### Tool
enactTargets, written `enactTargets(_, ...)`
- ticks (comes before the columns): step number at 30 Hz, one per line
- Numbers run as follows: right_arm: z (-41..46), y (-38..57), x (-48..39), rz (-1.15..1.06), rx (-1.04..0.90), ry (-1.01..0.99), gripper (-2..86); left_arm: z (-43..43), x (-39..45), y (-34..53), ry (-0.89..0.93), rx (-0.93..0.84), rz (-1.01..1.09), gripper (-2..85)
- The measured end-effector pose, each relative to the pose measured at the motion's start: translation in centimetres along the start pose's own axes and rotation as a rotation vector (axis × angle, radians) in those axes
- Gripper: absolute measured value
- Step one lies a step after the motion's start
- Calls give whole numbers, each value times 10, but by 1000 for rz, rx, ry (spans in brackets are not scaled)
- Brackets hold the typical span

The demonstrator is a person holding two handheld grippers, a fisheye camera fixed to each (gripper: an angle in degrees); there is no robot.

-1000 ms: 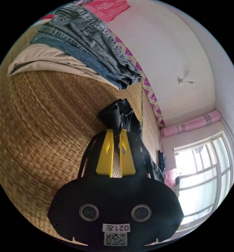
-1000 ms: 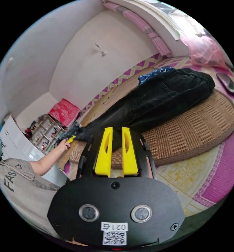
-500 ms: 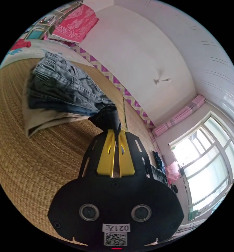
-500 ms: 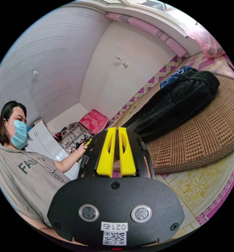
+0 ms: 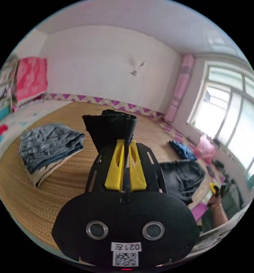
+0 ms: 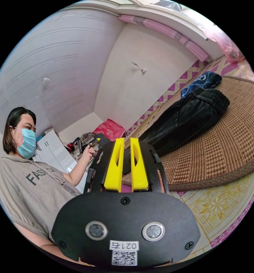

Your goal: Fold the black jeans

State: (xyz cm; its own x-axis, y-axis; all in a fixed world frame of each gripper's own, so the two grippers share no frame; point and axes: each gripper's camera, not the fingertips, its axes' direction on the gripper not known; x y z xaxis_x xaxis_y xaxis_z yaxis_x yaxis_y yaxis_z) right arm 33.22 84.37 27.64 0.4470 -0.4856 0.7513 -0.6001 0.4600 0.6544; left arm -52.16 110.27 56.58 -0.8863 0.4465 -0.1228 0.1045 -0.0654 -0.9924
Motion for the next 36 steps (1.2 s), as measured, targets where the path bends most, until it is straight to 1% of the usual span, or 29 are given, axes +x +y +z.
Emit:
enactTargets(1,-4,0,2,-1,2,-1,40,9,31,-4,-10,-11,47,-9)
enactTargets(3,-9,0,6,2,5,0,38,63,154,-5,-72,-108,237,-9)
enactTargets(4,-12,0,9,2,7,-3,37,81,182,-1,-87,-143,278,-9)
enactTargets(6,-16,0,13,3,6,-6,36,169,274,32,-158,-376,489,-9)
enactTargets(8,-20,-1,17,3,5,-12,36,207,313,58,-197,-489,567,-9)
enactTargets(9,-23,-2,19,0,6,-17,36,198,332,55,-234,-418,589,-9)
enactTargets(10,-25,-3,22,-2,8,-22,36,195,340,49,-243,-415,597,-9)
enactTargets(12,-29,-4,26,-5,11,-27,36,167,369,20,-248,-306,602,-9)
enactTargets(14,-32,-6,30,-9,10,-36,35,152,394,4,-238,-244,634,-9)
enactTargets(16,-35,-10,36,-13,10,-49,35,155,424,-1,-228,-243,700,-9)
enactTargets(18,-38,-12,40,-15,17,-50,35,176,457,3,-264,-265,784,-9)
enactTargets(22,-46,-19,50,-10,45,-46,34,186,477,-18,-265,-276,737,-9)
enactTargets(23,-47,-20,52,-9,48,-45,33,180,484,-28,-242,-248,722,-9)
enactTargets(25,-48,-27,59,-4,49,-47,34,182,499,-37,-209,-245,740,-8)
enactTargets(26,-48,-29,61,-3,48,-48,34,196,510,-33,-213,-297,791,-7)
enactTargets(27,-48,-33,65,-2,44,-51,36,218,516,-22,-218,-386,843,-5)
enactTargets(28,-47,-37,68,0,40,-52,38,225,516,-17,-223,-404,850,-4)
enactTargets(29,-47,-40,70,2,39,-50,41,220,514,-12,-242,-340,851,0)
enactTargets(31,-46,-49,76,9,42,-23,53,211,507,-12,-234,-318,852,15)
enactTargets(34,-49,-60,86,56,70,37,69,189,479,-20,-114,-249,779,48)
enactTargets(35,-51,-62,89,78,84,55,73,178,463,-22,-20,-209,757,54)
enactTargets(36,-59,-66,97,149,133,109,79,169,445,-24,76,-205,729,53)
